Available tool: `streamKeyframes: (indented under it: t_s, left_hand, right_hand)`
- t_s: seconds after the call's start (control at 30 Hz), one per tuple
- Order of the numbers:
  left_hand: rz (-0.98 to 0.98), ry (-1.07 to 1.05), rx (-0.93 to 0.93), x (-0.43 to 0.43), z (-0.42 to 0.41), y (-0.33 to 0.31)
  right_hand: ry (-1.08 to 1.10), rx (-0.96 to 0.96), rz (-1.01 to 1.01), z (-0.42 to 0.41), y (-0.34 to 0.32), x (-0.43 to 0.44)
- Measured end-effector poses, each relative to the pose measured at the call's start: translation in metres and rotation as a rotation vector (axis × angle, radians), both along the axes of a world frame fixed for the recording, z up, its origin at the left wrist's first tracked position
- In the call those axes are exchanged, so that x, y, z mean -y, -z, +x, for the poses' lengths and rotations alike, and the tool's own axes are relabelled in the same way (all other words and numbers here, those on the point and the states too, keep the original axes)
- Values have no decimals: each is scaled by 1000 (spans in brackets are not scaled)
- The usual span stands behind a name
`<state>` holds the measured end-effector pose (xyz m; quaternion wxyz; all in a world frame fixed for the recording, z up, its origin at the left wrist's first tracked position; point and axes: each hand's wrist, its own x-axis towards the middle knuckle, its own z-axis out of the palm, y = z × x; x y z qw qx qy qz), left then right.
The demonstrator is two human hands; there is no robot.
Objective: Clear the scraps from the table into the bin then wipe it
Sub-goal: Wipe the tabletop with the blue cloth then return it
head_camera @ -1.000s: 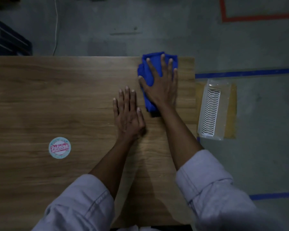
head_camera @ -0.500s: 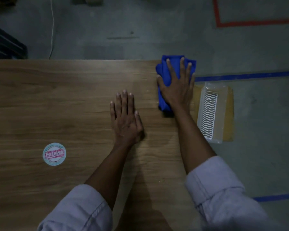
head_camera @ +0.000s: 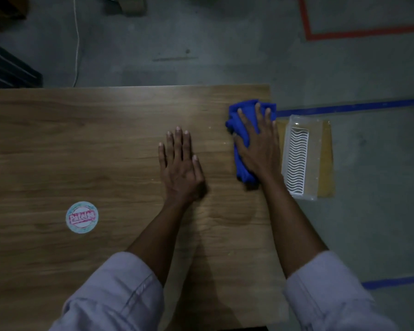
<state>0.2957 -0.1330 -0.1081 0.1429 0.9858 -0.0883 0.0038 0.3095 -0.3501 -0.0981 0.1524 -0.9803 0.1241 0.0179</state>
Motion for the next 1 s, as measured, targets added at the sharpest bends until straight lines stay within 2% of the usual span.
streamKeyframes:
  t_s: [0.13, 0.23, 0.37, 0.47, 0.57, 0.73, 0.87, 1.0]
  left_hand:
    - [12, -3, 28, -1, 1, 4]
    - [7, -3, 47, -2, 0, 6]
    - [-28, 17, 33, -3, 1, 1]
    - [-17, 23, 5, -3, -1, -1]
    - [-12, 16, -3, -2, 0, -1]
    - [10, 11, 17, -2, 0, 2]
    - [8, 23, 25, -3, 0, 2]
    - [-32, 43, 1, -5, 0, -1]
  right_hand:
    - [89, 0, -41, 56, -3, -36]
    - [-86, 5, -28, 59, -3, -70]
    - [-325, 14, 29, -6, -5, -65]
    - [-249, -7, 17, -53, -4, -23]
    - [-158, -12, 0, -45, -2, 9]
    - [33, 2, -48, -7, 2, -34]
    - [-104, 6, -22, -17, -1, -75]
    - [-222, 7, 20, -78, -5, -79]
